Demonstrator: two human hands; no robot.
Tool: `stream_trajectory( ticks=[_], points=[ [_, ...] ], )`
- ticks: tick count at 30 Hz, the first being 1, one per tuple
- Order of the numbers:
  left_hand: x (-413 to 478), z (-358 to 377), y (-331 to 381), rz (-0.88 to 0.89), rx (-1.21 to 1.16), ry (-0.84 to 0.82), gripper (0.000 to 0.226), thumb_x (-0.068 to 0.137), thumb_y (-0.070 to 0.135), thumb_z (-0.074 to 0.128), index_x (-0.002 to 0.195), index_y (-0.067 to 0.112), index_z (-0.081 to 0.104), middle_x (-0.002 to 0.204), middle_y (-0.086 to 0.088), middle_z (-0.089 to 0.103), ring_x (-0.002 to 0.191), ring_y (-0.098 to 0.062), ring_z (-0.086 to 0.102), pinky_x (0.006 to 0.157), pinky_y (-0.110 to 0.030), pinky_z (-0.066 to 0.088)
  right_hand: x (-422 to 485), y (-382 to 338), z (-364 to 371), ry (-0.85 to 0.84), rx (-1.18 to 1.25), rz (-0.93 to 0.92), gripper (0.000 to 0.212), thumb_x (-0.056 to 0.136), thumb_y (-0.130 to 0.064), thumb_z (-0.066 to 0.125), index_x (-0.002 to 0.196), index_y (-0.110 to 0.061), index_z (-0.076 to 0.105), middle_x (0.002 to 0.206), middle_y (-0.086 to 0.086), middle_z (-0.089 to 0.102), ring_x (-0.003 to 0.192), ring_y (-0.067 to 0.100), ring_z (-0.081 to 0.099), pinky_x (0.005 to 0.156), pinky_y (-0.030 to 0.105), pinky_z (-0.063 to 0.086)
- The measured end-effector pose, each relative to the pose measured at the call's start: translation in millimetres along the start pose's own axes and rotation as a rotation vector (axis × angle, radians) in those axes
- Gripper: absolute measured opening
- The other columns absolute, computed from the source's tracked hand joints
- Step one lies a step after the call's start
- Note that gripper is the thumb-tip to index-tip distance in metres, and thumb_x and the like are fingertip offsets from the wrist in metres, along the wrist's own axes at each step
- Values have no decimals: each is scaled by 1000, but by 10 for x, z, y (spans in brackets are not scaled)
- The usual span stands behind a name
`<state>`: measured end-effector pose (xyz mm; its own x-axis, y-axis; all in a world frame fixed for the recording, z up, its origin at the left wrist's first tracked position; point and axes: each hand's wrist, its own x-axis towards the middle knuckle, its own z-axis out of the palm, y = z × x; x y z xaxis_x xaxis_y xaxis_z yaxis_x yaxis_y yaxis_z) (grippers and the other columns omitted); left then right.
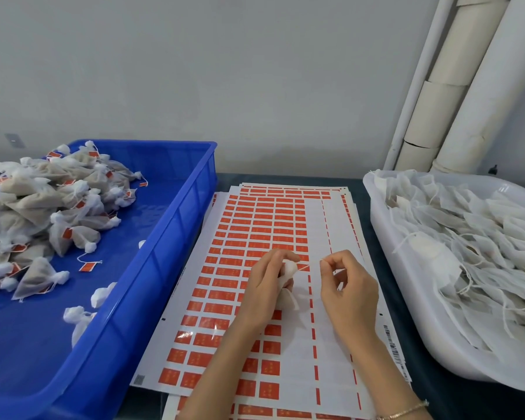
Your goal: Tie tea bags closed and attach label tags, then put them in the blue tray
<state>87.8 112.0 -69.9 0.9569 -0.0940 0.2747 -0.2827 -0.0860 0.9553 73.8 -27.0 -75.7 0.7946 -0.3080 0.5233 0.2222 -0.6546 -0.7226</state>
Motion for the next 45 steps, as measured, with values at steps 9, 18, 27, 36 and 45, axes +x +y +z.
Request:
stream_trajectory(
  ticks=[9, 18, 27, 36, 45],
  points=[
    [0, 21, 40, -19, -29, 11, 30, 93, 39, 44, 87, 24, 69, 80, 16, 66, 78, -7, 61, 64, -12, 47, 39, 22, -24, 37, -27, 50, 7, 88, -24, 65, 85, -25, 59, 80, -15, 63, 63, 6, 58, 58, 16, 45],
    [20, 29, -82, -57, 165, -5, 21, 96, 22, 53, 76, 21, 59, 70, 3, 58, 64, -3, 53, 62, -15, 45, 57, 35, -62, -62, 101, 191, 14, 87, -26, 69, 81, -36, 62, 81, -27, 60, 73, 5, 62, 62, 8, 41],
    [42, -29, -163, -150, 31, 166, 20, 99, 28, 49, 82, 21, 58, 73, 8, 64, 68, -3, 61, 64, -9, 49, 77, 166, -134, -182, -355, 371, 60, 90, -40, 59, 142, -20, 38, 143, 3, 45, 132, 25, 38, 106, 45, 38],
    [46, -24, -152, -177, -22, 178, 21, 99, 27, 48, 83, 19, 59, 69, 9, 62, 64, -5, 60, 66, -14, 52, 182, 75, -176, -132, -279, 338, 56, 89, -32, 64, 138, -17, 43, 136, 9, 53, 123, 29, 50, 105, 46, 40],
    [55, -23, -154, -187, -45, 176, 21, 99, 26, 48, 82, 18, 58, 72, 6, 62, 64, -5, 59, 66, -15, 52, 479, 60, -227, -28, -5, 366, 59, 77, -25, 78, 126, -19, 45, 115, 10, 61, 89, 17, 55, 79, 33, 43]
  ],
)
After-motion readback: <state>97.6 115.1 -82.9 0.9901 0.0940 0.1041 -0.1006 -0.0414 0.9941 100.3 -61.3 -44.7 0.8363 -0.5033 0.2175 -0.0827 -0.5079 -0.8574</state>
